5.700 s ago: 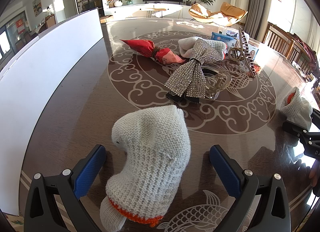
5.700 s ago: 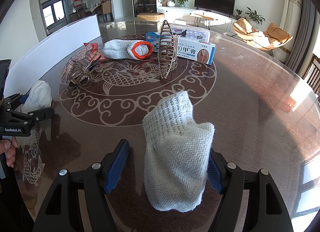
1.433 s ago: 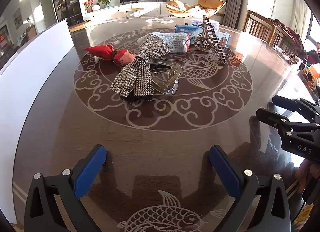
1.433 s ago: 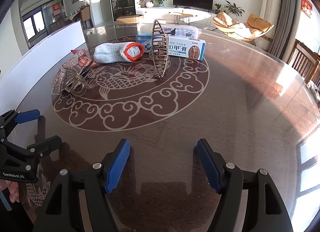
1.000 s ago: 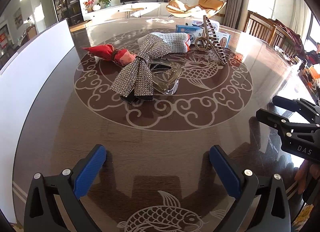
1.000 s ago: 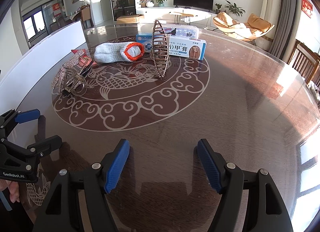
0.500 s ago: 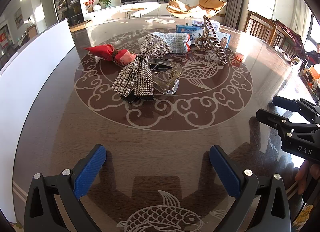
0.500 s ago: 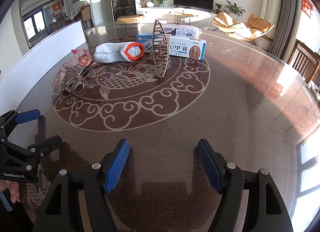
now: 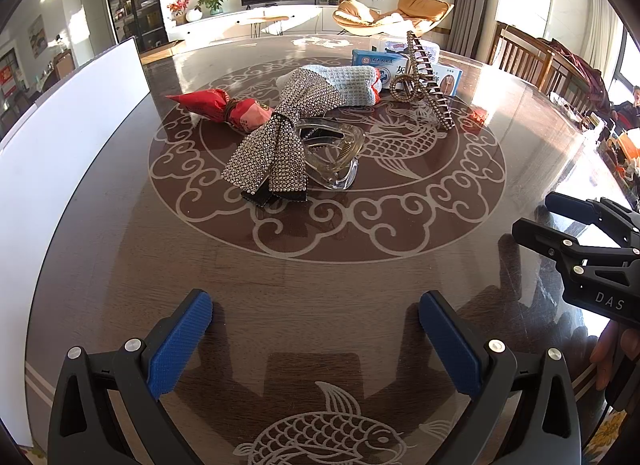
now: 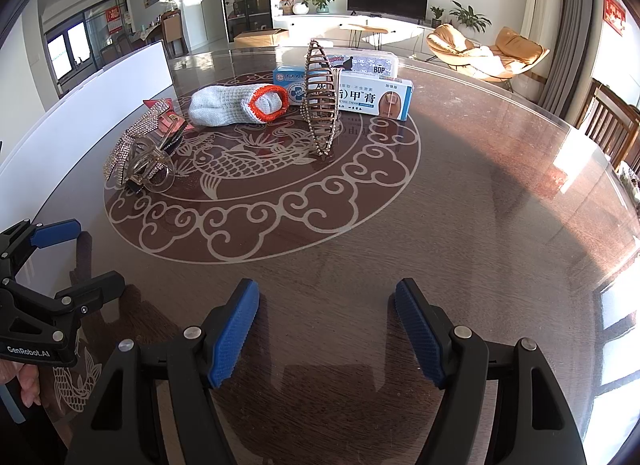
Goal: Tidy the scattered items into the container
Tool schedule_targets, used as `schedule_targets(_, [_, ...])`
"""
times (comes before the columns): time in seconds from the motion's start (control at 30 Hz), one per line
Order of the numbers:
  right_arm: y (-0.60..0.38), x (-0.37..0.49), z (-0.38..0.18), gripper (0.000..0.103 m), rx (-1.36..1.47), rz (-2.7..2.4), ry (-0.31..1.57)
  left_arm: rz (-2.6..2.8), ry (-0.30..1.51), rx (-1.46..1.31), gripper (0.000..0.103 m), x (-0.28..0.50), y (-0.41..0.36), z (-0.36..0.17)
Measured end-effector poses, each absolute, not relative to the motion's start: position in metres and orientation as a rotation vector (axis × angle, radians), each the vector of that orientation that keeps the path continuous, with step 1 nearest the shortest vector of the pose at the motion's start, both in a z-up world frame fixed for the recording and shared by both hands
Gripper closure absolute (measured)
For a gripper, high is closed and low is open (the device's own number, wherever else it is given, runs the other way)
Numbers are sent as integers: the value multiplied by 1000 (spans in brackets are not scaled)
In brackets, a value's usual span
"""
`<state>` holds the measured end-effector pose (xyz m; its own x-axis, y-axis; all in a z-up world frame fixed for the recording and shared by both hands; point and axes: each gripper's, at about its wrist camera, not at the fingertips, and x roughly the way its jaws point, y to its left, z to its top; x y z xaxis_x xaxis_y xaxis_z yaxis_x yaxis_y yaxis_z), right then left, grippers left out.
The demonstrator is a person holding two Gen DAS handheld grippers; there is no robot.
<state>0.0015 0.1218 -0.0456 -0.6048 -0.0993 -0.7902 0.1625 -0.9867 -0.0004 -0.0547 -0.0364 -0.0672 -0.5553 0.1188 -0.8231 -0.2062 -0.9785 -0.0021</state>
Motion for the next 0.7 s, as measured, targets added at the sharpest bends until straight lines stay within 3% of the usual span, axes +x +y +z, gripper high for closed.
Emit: schedule_targets(0.7, [122, 0, -47, 31, 1318, -2687, 107, 2615, 139, -1373, 0, -54, -36, -68])
